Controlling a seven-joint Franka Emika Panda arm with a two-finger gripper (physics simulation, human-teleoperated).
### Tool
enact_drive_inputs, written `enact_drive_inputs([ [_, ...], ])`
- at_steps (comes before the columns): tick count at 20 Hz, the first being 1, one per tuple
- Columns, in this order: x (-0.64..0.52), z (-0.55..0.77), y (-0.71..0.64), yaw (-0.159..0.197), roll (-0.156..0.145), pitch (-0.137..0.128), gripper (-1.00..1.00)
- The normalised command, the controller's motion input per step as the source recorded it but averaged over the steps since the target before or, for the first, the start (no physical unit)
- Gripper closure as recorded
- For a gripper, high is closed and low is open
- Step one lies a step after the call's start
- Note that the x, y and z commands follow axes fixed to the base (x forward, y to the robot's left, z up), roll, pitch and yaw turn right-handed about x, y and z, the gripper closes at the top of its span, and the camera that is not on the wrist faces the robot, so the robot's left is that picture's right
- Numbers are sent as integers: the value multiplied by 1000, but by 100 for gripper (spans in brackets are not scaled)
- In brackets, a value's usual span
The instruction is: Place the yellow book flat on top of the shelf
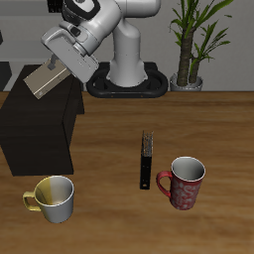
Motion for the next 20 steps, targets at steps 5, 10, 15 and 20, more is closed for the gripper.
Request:
enact_drive_inputs([
  [5,132,-346,267,-11,82,130,-100],
  [10,10,-19,311,-50,93,58,-100],
  [15,-36,189,355,-24,90,-14,-100],
  [20,-91,336,310,-80,125,-31,-100],
])
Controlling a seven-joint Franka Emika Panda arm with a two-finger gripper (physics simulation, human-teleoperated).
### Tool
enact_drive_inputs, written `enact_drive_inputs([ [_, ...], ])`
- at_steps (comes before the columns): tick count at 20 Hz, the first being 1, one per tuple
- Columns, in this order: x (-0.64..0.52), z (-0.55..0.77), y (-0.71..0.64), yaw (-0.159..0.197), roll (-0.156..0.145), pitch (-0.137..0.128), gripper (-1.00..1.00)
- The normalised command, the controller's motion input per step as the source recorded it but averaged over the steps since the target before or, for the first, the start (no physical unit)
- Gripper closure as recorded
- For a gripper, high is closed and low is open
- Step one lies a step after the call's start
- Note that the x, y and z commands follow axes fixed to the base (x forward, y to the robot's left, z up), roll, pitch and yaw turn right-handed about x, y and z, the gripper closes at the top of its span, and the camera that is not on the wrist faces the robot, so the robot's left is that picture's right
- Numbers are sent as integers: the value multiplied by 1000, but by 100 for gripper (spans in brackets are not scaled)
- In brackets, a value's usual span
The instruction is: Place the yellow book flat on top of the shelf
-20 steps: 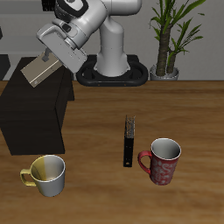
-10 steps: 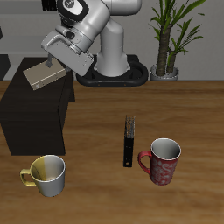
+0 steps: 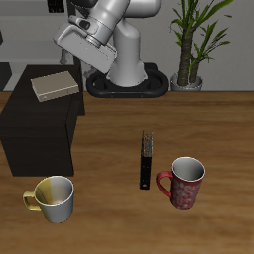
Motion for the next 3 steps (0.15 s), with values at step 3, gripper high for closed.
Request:
enact_drive_inputs([
  [3,-150,249,374,-71,147,-13,-100],
])
